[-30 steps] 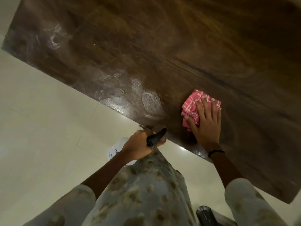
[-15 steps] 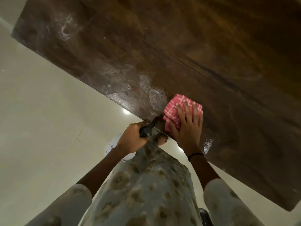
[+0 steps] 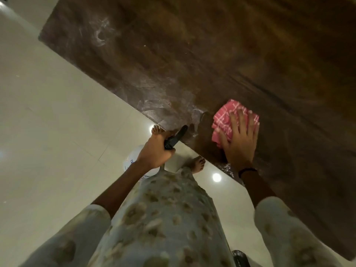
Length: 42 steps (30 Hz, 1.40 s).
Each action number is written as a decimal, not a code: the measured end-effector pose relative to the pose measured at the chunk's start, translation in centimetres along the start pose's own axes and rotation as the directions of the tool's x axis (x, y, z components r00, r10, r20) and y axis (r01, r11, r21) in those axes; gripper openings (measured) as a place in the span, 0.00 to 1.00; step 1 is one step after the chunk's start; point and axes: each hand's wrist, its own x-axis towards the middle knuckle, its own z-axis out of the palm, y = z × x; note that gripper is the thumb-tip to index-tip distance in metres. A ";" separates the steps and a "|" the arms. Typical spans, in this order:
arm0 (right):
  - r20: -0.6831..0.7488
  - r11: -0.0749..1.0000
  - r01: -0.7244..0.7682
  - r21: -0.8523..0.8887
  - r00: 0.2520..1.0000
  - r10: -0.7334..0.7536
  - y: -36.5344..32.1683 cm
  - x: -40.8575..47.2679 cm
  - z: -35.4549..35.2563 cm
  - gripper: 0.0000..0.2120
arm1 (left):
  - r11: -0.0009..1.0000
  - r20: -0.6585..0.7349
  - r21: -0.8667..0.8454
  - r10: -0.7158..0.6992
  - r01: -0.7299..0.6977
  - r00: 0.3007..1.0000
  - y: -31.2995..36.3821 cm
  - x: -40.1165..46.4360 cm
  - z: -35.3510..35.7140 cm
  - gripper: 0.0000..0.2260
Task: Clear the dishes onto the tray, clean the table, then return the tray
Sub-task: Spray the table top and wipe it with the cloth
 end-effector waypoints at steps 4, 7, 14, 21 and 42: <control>0.004 0.990 0.140 0.014 0.990 -0.141 -5.9 2.4 1.3 0.31 | 1.000 0.005 -0.023 0.013 -0.013 1.000 -1.1 0.1 -0.3 0.19; 0.089 0.940 0.341 -0.029 0.937 -0.337 -6.2 -1.1 2.2 0.31 | 1.000 0.027 -0.019 -0.002 0.002 1.000 -1.9 0.3 -1.0 0.21; 0.127 0.982 0.182 -0.047 0.976 -0.175 -2.3 -3.1 1.1 0.32 | 1.000 0.038 0.025 -0.017 0.016 0.999 -2.7 0.9 -2.5 0.08; 0.098 0.991 0.132 -0.038 0.987 -0.128 -3.9 1.9 -0.4 0.33 | 0.999 0.061 0.028 -0.020 0.018 0.998 -3.8 1.5 -4.6 0.06; 0.058 0.988 0.145 -0.060 0.988 -0.142 -12.1 8.0 -0.2 0.33 | 0.995 -0.153 -0.101 -0.011 -0.005 0.988 -4.9 2.3 -11.7 0.20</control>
